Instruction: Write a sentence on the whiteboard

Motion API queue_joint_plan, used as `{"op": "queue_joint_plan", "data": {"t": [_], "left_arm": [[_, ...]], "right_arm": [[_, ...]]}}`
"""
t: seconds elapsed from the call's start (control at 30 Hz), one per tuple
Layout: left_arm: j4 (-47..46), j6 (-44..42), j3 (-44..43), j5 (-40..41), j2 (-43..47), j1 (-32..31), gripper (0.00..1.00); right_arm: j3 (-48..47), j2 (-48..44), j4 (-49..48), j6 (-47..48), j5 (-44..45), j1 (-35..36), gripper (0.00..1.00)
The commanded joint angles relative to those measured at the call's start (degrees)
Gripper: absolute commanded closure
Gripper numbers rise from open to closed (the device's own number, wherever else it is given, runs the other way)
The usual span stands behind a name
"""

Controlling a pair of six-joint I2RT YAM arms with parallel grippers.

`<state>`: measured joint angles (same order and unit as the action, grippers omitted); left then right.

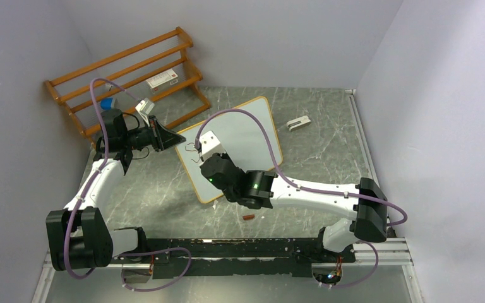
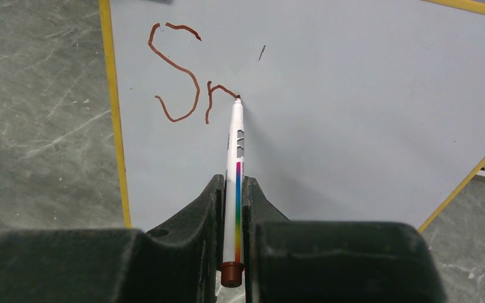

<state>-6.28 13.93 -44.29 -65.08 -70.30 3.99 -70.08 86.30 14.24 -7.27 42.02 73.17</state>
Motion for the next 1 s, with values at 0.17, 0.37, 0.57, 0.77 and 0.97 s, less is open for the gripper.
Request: {"op": "queue_joint_plan", "data": {"t": [0.17, 0.37, 0.57, 0.77, 0.97], "left_arm": [[1.54, -4.25, -0.25, 3.47, -0.87, 0.86, 0.95], [1.64, -4.35, -0.38, 3.54, -0.97, 0.85, 0.95], [1.73, -4.48, -0.44, 3.62, -0.87, 0.87, 0.95], [1.74, -4.44, -0.44, 3.64, -0.91, 0.90, 0.95], [2.00, -4.67, -0.53, 3.70, -0.93, 0.85, 0.95]], "right_arm": [[-0.76, 0.45, -1.71, -0.28, 2.53, -1.58, 1.00], [-0.20, -0.20, -0.86, -1.13, 3.03, -2.30, 1.00], [0.12, -0.60, 0.40, -1.94, 2.70, -2.44, 1.00], [0.28, -0.71, 2.54, -3.10, 1.51, -2.46, 1.00], [1.03, -1.20, 4.19, -4.48, 0.59, -2.47, 1.00]]}}
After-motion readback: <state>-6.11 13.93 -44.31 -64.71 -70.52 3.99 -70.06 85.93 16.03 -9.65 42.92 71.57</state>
